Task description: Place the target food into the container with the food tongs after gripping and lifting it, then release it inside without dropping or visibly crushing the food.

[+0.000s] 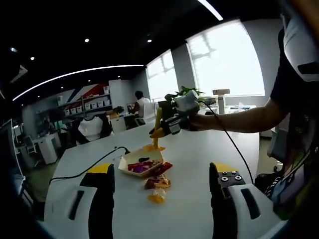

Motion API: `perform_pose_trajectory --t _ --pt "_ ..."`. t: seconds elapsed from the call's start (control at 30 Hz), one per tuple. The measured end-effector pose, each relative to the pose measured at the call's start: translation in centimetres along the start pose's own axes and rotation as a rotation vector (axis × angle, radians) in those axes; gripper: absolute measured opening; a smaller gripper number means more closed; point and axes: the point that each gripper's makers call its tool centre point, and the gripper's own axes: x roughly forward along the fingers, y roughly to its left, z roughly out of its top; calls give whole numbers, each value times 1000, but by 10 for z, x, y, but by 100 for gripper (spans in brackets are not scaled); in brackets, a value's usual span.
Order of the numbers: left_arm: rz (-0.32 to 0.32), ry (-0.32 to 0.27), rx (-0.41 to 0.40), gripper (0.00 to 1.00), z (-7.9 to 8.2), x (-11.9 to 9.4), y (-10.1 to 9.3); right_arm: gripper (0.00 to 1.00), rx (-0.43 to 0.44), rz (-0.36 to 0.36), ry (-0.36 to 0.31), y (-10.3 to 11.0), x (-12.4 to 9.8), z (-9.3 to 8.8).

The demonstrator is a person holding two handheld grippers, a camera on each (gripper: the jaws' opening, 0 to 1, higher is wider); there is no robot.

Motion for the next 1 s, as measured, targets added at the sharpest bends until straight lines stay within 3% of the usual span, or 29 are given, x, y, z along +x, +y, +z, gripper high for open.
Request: perform_pose_trajectory --t 0.23,0.27,0.33,0.43,0.63,0.87,1.0 --pt "4 8 -3 83 -2 -1 2 15 10 -54 34 -21 9 -5" --pt "0 8 -2 83 -2 -1 2 15 -50 -98 25 -28 10 -3" --pt "-3 10 -3 83 -3 -1 1 15 -31 -82 24 -31 13 -5" --pt "0 10 -5 82 -3 0 2 15 -38 -113 49 -46 21 -12" --pt "1 14 -15 82 -5 0 2 15 -25 -104 144 -49 31 -40" --pt "12 18 -17 82 -7 -2 5 15 -5 -159 179 -72 34 -59" --pt "11 20 -15 81 -8 -1 5 15 12 -175 191 -74 34 -63"
